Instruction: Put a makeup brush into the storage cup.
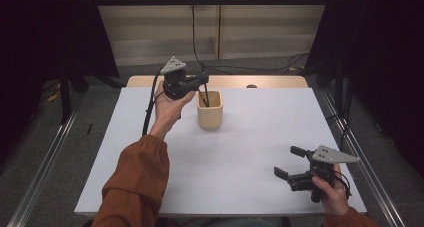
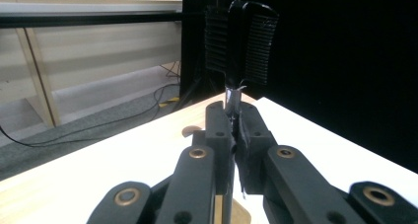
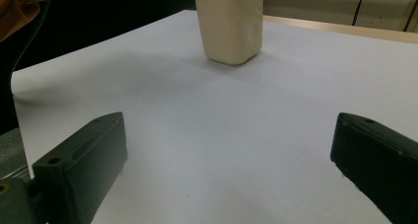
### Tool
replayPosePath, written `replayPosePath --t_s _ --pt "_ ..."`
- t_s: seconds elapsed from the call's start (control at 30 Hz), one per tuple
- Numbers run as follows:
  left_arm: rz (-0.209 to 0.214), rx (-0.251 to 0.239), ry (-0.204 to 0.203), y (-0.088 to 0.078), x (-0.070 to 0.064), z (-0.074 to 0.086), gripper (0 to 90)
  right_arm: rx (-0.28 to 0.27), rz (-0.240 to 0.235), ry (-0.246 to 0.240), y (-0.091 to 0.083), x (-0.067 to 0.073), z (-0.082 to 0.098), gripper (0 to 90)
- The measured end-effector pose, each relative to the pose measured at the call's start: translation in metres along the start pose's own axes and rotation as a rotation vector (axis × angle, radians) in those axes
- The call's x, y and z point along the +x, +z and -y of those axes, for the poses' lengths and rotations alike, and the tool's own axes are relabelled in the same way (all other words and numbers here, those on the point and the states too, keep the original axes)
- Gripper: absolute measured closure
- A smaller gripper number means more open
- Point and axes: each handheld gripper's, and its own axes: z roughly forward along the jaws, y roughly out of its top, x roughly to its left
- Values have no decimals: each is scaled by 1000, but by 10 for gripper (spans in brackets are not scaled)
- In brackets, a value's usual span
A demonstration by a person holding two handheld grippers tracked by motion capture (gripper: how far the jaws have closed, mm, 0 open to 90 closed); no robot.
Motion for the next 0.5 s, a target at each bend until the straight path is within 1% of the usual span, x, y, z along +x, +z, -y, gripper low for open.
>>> replayPosePath --t_s 0.07,0.17,0.23,0.37,0.4,0.5 --pt "-5 7 0 2 1 2 856 8 2 0 0 0 0 2" --pt "-13 11 -2 6 3 6 856 2 0 -2 0 1 0 2" --pt "-11 12 -4 6 3 7 856 0 3 0 0 0 0 2" --pt "-12 17 5 7 2 10 856 1 2 0 0 0 0 2" --pt "-8 15 -6 8 2 11 855 2 2 0 0 0 0 2" --pt "-13 26 -5 9 3 14 855 0 2 0 0 1 0 2"
